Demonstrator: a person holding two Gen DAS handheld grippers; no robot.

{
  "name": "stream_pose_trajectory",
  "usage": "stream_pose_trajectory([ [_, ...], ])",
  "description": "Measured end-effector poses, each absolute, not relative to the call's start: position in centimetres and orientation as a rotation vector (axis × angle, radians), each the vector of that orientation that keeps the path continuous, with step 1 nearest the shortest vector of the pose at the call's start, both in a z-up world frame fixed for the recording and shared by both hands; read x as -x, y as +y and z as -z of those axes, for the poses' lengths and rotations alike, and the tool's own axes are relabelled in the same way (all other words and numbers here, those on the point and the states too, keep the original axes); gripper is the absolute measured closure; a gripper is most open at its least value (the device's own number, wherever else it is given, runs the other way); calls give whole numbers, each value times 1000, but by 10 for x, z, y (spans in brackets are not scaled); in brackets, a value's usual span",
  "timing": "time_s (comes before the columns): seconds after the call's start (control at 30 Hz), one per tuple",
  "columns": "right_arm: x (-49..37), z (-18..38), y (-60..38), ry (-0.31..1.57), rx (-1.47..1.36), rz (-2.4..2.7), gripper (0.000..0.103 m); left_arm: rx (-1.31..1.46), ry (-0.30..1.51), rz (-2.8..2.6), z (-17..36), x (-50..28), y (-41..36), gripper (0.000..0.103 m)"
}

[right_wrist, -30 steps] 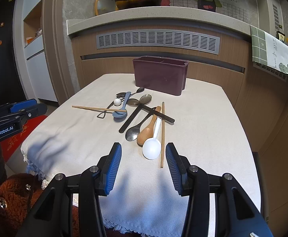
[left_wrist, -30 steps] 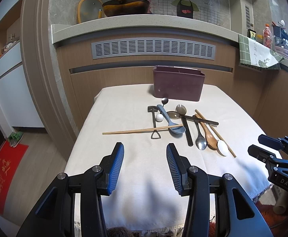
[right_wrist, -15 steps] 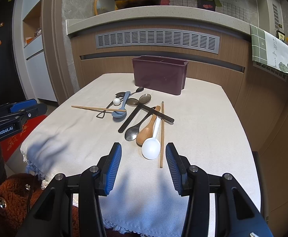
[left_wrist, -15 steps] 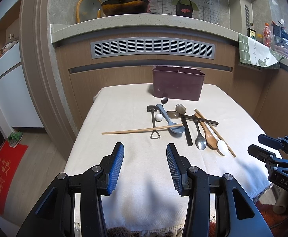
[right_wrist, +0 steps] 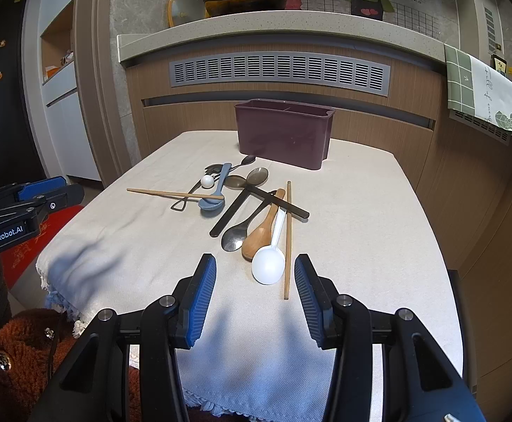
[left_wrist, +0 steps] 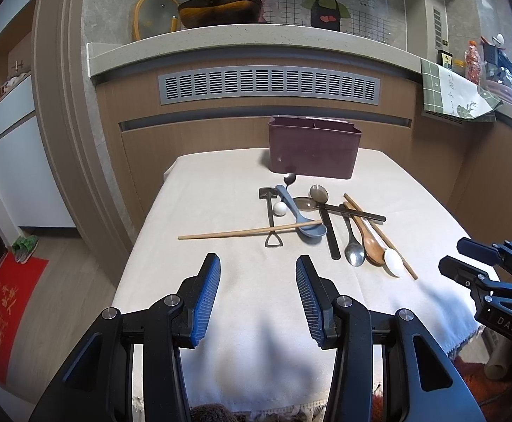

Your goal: Organize utensils

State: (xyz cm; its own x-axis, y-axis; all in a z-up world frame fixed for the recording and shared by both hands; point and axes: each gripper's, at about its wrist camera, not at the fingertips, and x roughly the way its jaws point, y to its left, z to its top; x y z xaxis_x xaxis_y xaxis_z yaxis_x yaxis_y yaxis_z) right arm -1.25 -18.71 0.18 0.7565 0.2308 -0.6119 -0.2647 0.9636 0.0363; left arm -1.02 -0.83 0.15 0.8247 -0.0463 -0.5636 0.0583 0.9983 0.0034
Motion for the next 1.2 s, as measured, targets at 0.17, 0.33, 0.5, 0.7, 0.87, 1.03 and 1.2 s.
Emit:
stream_pose_trajectory([
  [0.17, 12, -1, -187, 665, 55, -275, 59, -3, 621, 95, 0, 3, -4, 57],
  [0.33, 8, 2, -188, 689, 51, -306, 59, 19, 632, 191, 0, -15, 2, 57],
  [0.5, -7, 5, -193, 729, 32, -331, 60, 16, 587, 219, 1, -40, 7, 57],
  [0.7, -43, 15, -207, 818, -4, -287, 60, 51, 665, 222, 19, -89, 21, 57],
  [0.87, -69, 22, -210, 844, 45, -248, 60, 53, 768, 229, 44, -119, 26, 57],
  [1.03, -101, 26, -211, 866, 71, -234, 60, 96, 781, 243, 58, -135, 25, 57],
  [1.2, -131, 28, -202, 883, 61, -267, 60, 115, 817, 206, 67, -149, 24, 57],
])
